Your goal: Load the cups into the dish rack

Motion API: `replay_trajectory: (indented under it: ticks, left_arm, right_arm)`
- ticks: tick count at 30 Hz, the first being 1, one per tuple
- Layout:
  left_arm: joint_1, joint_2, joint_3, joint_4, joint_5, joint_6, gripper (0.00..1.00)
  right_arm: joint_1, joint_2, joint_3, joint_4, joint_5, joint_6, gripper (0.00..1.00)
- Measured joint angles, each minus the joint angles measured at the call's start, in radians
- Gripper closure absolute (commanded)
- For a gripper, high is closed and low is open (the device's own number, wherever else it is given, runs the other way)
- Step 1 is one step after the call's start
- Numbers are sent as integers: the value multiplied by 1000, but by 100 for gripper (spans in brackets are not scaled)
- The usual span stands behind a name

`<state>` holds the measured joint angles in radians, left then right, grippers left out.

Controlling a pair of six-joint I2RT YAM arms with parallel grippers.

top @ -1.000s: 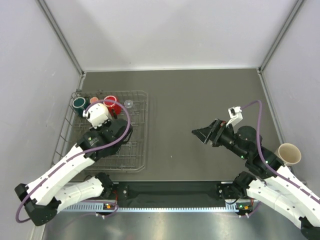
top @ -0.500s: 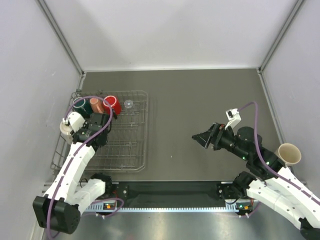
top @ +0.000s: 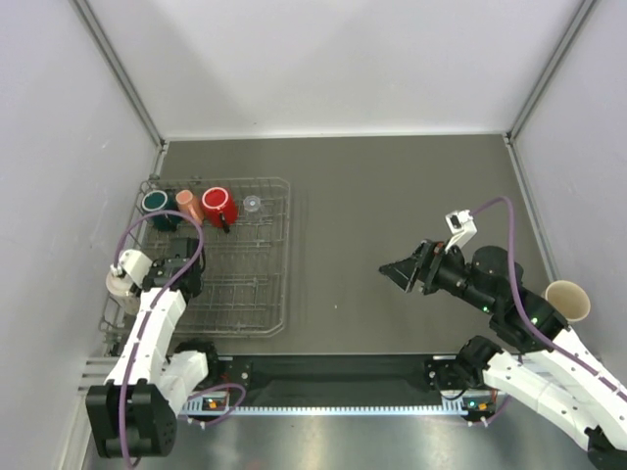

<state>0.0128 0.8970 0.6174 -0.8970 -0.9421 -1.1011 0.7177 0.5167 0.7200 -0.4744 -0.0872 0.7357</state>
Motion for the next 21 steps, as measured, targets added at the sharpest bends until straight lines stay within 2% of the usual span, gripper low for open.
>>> replay_trajectory:
  ticks: [4,11,13,15,21]
  left_arm:
    - [47,34,-37,69,37,0,100]
    - [51,35,-77,145,85,3,100]
    - [51,34,-86,164,89,4,93]
    - [51,35,-94,173,89,3,81]
    - [56,57,-109,186,91,-2,72]
  right_arm:
    - [-1,-3,2,-13,-2,-4,19]
    - [-1,-13,2,-26,-2,-3,19]
    - [-1,-13,2,-28,-2,-2,19]
    - [-1,-13,2,-28,-2,0,19]
    - [-1,-24,2,-28,-2,2,19]
